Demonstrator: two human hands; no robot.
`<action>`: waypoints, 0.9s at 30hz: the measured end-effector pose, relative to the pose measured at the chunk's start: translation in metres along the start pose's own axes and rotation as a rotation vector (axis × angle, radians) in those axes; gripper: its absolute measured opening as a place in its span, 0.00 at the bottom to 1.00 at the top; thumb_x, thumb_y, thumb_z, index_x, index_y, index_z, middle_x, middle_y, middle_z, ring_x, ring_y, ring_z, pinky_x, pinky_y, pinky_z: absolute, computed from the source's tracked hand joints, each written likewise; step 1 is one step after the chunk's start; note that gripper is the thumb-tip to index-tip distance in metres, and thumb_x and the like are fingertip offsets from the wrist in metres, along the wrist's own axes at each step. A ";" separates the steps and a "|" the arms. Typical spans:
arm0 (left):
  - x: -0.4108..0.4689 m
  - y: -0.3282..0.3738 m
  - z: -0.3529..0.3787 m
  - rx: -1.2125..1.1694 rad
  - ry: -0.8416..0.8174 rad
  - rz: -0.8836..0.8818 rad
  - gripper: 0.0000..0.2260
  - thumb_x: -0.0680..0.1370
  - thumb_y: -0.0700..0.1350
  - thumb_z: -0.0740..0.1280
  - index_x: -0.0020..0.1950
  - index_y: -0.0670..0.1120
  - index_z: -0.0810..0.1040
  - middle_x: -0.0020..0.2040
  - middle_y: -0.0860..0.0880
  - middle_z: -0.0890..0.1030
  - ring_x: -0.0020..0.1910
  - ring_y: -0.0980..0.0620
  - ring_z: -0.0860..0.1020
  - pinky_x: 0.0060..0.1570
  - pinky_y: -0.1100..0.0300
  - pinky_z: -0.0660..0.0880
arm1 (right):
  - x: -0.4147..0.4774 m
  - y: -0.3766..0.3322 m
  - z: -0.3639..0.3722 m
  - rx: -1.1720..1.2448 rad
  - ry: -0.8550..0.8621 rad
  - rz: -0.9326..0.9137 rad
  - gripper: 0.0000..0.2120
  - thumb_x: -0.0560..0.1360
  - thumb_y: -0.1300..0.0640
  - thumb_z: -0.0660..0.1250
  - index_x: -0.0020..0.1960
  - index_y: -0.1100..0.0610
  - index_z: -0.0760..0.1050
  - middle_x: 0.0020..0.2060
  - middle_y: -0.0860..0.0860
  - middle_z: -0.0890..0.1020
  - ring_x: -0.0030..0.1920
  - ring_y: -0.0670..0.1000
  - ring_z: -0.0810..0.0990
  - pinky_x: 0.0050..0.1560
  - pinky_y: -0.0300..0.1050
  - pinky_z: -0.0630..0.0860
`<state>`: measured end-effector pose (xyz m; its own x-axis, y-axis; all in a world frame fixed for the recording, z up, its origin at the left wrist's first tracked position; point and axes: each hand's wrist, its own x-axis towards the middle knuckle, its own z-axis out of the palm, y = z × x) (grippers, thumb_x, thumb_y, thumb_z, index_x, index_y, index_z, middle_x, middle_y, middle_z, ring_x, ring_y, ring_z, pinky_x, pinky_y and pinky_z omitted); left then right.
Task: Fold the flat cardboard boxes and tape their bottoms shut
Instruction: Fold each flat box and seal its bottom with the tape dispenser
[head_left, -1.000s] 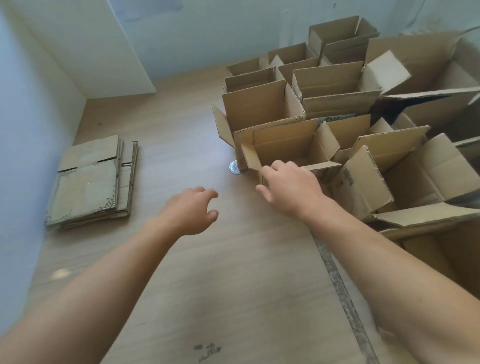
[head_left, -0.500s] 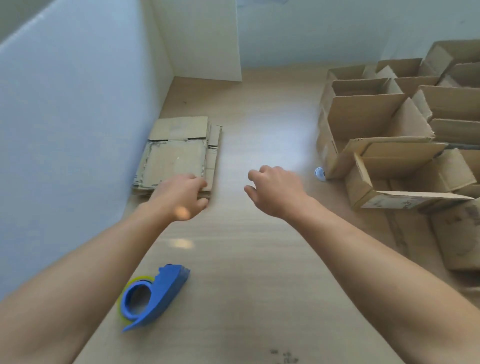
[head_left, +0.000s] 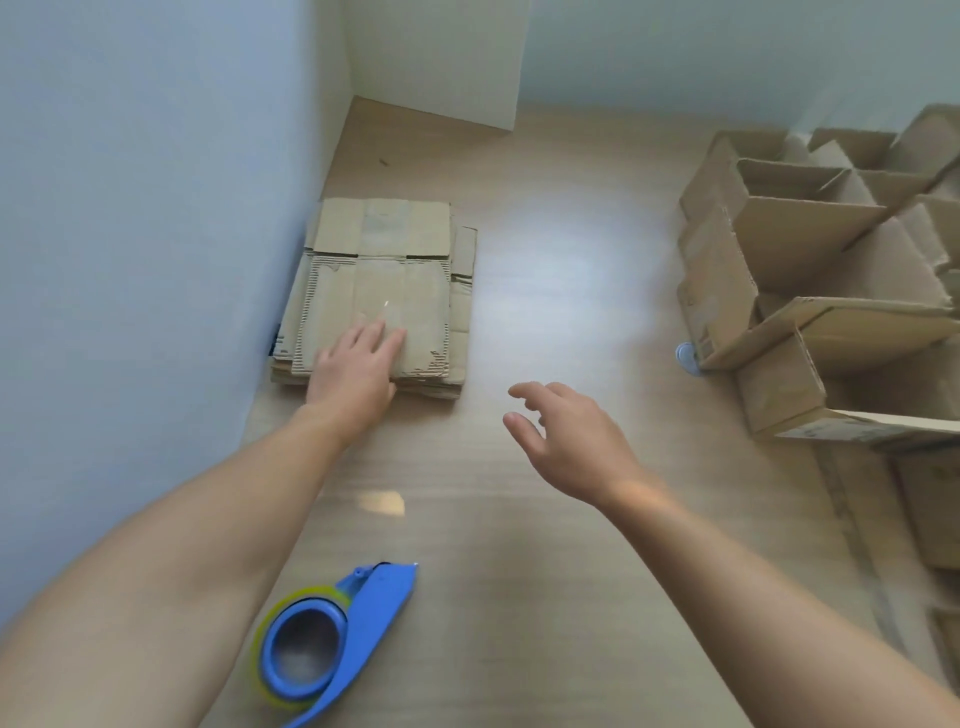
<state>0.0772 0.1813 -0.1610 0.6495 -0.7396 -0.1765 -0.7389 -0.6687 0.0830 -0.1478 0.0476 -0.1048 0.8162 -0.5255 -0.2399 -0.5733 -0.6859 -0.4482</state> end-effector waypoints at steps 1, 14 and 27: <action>0.000 0.000 0.003 0.004 0.038 0.005 0.27 0.79 0.45 0.66 0.76 0.52 0.61 0.77 0.50 0.61 0.73 0.45 0.62 0.65 0.46 0.66 | -0.002 0.003 0.003 0.025 -0.006 0.009 0.19 0.82 0.42 0.58 0.70 0.44 0.69 0.61 0.46 0.76 0.59 0.50 0.77 0.59 0.52 0.74; -0.097 0.050 -0.073 -0.312 0.609 0.192 0.13 0.74 0.38 0.64 0.57 0.45 0.79 0.52 0.47 0.80 0.46 0.43 0.78 0.43 0.52 0.75 | -0.037 0.028 -0.009 0.597 0.084 0.122 0.20 0.80 0.48 0.64 0.71 0.49 0.71 0.62 0.49 0.77 0.56 0.46 0.77 0.56 0.44 0.74; -0.242 0.135 -0.074 -1.147 0.388 -0.055 0.11 0.77 0.46 0.63 0.54 0.59 0.80 0.44 0.59 0.83 0.43 0.57 0.80 0.48 0.61 0.77 | -0.145 0.120 -0.035 1.307 0.173 0.186 0.42 0.71 0.45 0.72 0.76 0.33 0.50 0.71 0.38 0.68 0.70 0.42 0.68 0.70 0.63 0.66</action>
<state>-0.1662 0.2644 -0.0347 0.8306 -0.5508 0.0823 -0.2482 -0.2338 0.9401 -0.3372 0.0236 -0.0942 0.6587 -0.6813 -0.3192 -0.1060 0.3359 -0.9359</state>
